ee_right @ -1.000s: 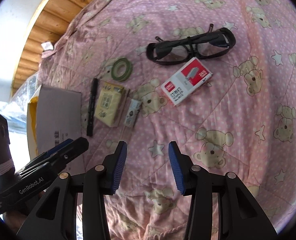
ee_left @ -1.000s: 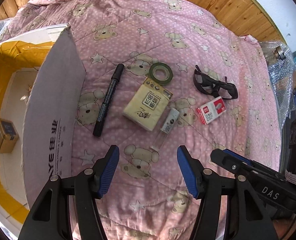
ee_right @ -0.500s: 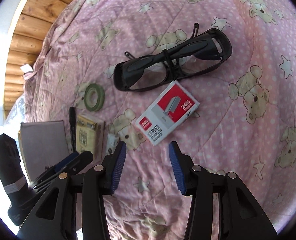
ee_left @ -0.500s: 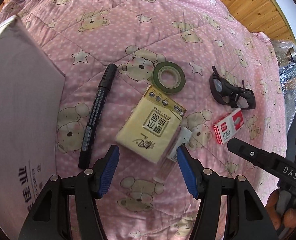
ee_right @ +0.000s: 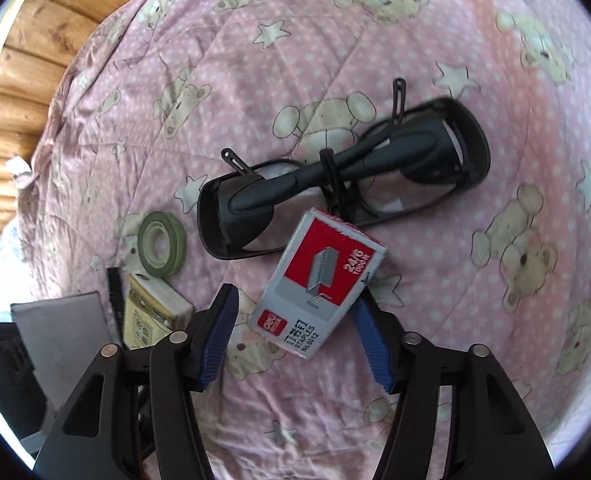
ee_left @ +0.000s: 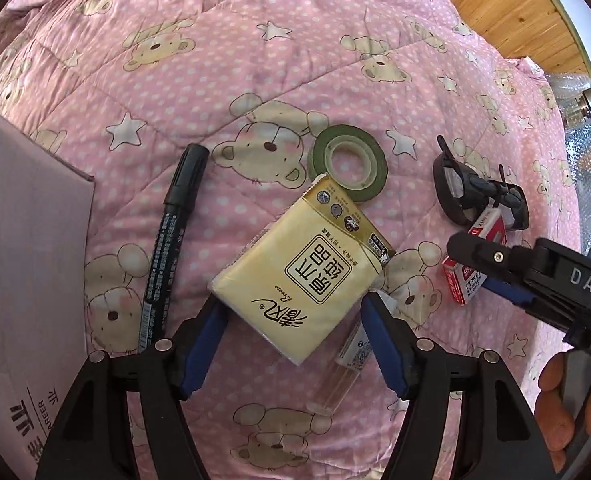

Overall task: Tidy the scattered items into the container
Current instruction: 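Grasp the yellow tissue pack with the left gripper while the right gripper grasps the staple box, then carry the tissue pack and staple box over the white box with both grippers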

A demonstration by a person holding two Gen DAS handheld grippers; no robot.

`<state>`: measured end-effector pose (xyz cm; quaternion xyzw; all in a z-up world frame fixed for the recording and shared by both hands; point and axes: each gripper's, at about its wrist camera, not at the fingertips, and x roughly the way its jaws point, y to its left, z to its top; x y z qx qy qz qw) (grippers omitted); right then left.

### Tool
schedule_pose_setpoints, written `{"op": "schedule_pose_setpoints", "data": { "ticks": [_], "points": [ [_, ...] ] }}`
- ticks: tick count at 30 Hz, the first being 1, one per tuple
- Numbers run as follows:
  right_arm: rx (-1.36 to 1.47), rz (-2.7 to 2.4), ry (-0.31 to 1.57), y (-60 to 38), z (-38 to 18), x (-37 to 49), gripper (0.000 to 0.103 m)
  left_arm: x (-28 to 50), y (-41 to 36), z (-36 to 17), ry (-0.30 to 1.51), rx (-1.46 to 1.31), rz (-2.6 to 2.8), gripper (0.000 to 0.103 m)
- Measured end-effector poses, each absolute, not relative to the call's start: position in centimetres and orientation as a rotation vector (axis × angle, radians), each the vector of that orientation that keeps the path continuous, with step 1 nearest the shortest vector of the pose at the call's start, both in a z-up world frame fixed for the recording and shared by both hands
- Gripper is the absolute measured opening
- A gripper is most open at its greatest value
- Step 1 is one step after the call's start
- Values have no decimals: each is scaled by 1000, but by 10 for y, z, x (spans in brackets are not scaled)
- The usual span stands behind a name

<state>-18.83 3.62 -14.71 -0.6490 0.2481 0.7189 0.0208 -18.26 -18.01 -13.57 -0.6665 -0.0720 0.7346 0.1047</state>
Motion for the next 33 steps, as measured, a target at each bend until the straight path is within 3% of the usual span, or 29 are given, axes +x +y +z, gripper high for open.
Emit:
{"op": "schedule_pose_setpoints", "data": {
  "ticks": [1, 2, 4, 8, 12, 19, 22, 25, 26, 33],
  "points": [
    [-2018, 2241, 733, 37, -146, -189, 48, -181, -180, -135, -242, -1969, 2144, 68],
    [-2024, 2254, 696, 38, -144, -189, 47, -180, -181, -135, -303, -1974, 2100, 59],
    [-2022, 2276, 624, 41, -140, -187, 45, -174, -177, -133, -440, -1955, 1962, 55],
    [-2001, 2282, 615, 57, -135, -182, 47, -169, -171, -116, -294, -1899, 2073, 56],
    [-1988, 2266, 699, 65, -137, -180, 51, -181, -169, -110, -173, -1864, 2178, 65],
    [-1979, 2251, 653, 60, -145, -186, 56, -208, -152, -138, -100, -1890, 2170, 65],
    [-1977, 2267, 621, 59, -144, -185, 57, -208, -145, -143, -36, -1877, 2170, 70],
    [-1978, 2274, 600, 60, -143, -182, 45, -208, -142, -143, -5, -1862, 2210, 66],
    [-1983, 2273, 623, 61, -141, -180, 44, -207, -142, -142, -1, -1860, 2223, 59],
    [-1983, 2312, 632, 62, -128, -168, 44, -203, -156, -127, -132, -1860, 2206, 58]
  ]
}}
